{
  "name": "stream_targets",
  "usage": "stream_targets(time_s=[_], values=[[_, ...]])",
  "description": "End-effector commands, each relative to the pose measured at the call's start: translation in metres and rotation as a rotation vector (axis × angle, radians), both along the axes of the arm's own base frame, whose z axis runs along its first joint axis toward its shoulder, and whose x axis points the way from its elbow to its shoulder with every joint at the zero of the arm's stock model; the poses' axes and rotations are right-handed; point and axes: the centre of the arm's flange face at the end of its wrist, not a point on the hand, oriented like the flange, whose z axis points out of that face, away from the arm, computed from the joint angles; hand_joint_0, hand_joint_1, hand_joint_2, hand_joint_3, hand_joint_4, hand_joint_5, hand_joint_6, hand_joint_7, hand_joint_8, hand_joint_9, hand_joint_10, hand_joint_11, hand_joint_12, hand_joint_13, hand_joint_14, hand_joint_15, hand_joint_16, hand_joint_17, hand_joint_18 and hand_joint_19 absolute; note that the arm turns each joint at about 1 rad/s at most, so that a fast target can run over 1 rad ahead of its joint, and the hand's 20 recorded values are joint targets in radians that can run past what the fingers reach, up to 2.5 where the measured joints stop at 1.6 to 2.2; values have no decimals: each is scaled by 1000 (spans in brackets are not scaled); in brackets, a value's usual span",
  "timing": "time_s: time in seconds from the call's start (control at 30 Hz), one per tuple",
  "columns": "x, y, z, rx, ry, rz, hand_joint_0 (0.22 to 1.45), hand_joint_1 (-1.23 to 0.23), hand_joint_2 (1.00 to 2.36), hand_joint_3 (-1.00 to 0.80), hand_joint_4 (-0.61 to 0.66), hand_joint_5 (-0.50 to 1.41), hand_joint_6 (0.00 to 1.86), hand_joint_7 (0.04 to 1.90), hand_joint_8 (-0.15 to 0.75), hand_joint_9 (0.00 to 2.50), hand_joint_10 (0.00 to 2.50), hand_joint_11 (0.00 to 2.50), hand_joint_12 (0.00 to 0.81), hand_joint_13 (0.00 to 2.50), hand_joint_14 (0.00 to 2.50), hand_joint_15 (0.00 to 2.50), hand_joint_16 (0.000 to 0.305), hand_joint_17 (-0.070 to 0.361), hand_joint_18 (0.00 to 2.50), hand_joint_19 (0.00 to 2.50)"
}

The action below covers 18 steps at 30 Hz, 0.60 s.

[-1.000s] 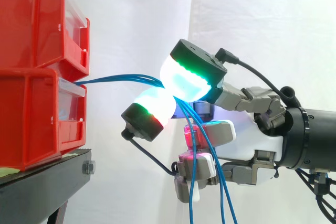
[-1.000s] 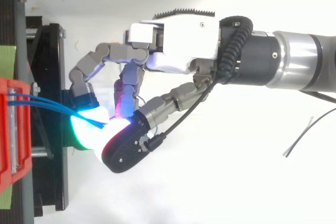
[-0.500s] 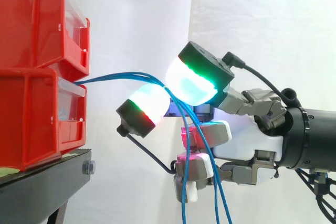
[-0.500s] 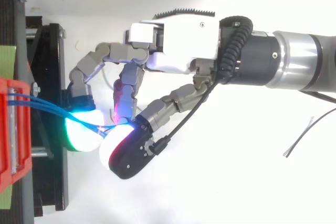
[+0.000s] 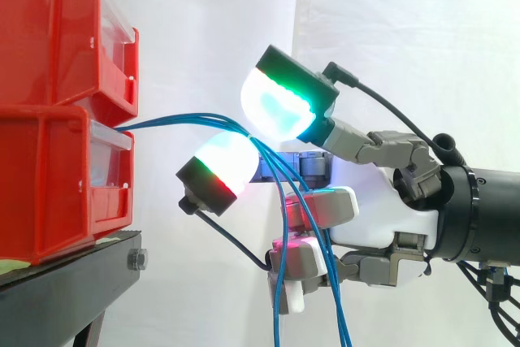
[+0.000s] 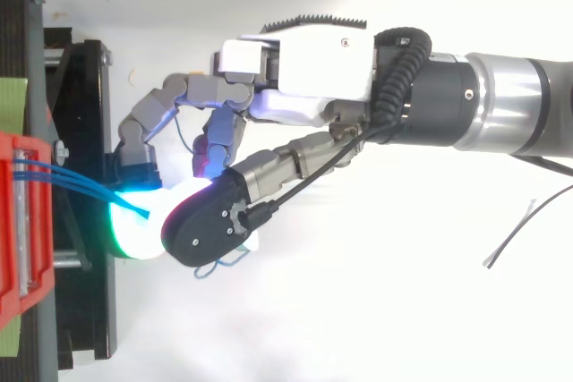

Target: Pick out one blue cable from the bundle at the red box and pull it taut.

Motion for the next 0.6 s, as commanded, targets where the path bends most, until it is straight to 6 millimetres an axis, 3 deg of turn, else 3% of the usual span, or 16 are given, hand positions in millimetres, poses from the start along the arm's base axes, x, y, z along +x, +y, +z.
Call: stream_targets(time_s=[0.0, 0.37, 0.57], values=[[0, 0, -1, 0, 2, 0, 606, -646, 1016, -309, 21, -101, 871, 948, 302, 1456, 33, 1007, 378, 1262, 26, 726, 49, 111, 939, 753], [0, 0, 0, 0, 0, 0, 643, -846, 1021, -179, 31, -122, 912, 1025, 312, 1391, 31, 1003, 379, 1239, 26, 723, 50, 112, 943, 739], [0, 0, 0, -1, 0, 0, 744, -908, 1014, -318, -78, -137, 930, 1080, 298, 1350, 30, 1015, 368, 1217, 25, 725, 49, 111, 938, 726]])
